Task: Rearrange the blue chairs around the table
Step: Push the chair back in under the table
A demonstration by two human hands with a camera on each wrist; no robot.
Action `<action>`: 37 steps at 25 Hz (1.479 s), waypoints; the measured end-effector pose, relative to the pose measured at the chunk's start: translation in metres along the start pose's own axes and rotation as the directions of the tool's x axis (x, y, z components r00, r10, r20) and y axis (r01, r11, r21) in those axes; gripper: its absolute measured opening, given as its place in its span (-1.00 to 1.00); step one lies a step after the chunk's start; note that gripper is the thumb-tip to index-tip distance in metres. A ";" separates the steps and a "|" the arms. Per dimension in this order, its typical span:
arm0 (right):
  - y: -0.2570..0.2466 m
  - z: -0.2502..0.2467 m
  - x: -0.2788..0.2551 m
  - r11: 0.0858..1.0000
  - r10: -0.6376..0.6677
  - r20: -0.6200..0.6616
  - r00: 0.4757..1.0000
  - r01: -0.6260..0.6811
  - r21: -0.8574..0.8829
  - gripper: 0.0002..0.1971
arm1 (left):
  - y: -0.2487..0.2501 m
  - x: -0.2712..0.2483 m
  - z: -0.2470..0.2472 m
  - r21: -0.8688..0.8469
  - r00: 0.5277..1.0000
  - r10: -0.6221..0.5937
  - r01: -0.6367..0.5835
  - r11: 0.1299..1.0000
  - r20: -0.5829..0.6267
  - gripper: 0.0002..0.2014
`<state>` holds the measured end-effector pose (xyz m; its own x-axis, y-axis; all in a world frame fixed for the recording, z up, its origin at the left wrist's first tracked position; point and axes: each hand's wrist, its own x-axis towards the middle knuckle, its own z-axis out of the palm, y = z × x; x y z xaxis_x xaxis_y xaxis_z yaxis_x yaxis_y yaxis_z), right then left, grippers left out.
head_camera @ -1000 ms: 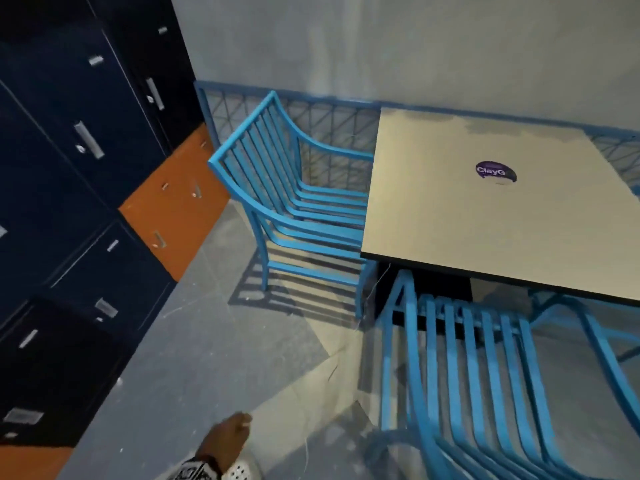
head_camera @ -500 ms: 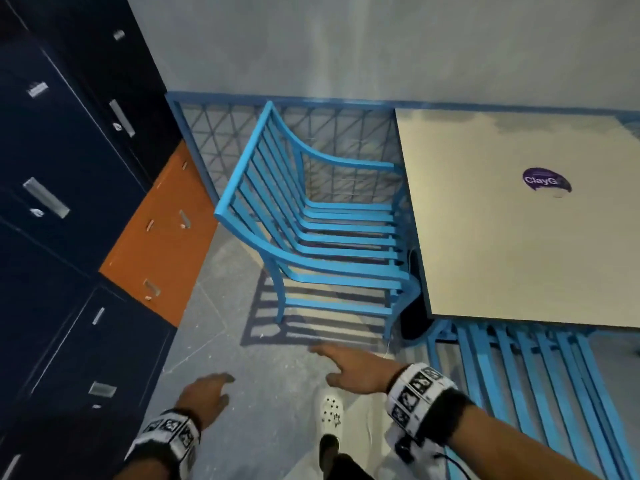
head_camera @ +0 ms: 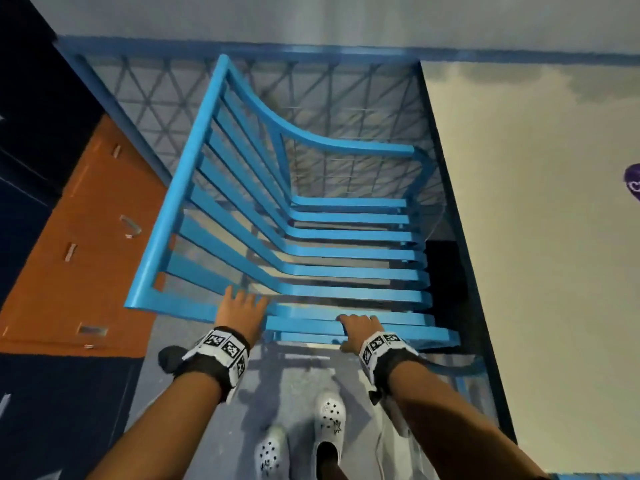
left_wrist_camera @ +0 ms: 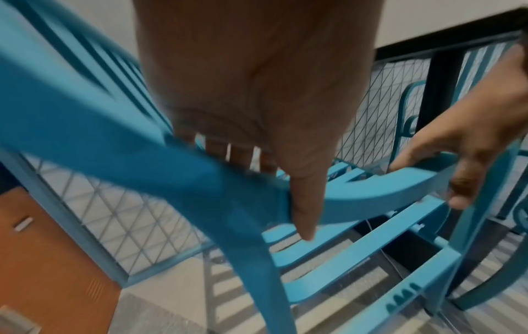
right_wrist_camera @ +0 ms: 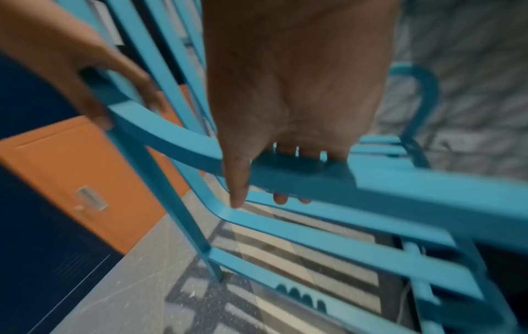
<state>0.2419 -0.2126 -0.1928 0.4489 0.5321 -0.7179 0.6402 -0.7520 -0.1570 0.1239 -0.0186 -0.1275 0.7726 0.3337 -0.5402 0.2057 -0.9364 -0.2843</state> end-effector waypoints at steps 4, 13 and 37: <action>0.022 0.004 0.017 0.988 -0.057 -0.008 0.998 0.055 -0.146 -0.60 | -0.007 0.015 0.007 0.058 0.996 0.038 -0.043 0.997 0.082 -0.71; 0.064 -0.015 0.013 0.983 0.007 0.007 1.000 -0.006 -0.182 -0.59 | 0.026 0.006 -0.026 -0.054 0.994 0.103 -0.101 0.993 0.036 -0.73; 0.038 -0.002 0.012 0.988 0.131 -0.073 0.989 -0.136 -0.072 -0.57 | -0.114 -0.008 -0.091 -0.657 0.900 -0.327 0.062 0.752 -0.290 -0.37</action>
<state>0.2734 -0.2341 -0.2059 0.5735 0.4559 -0.6806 0.6161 -0.7876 -0.0084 0.1488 0.0757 -0.0186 0.8018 0.5749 -0.1634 0.5967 -0.7545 0.2732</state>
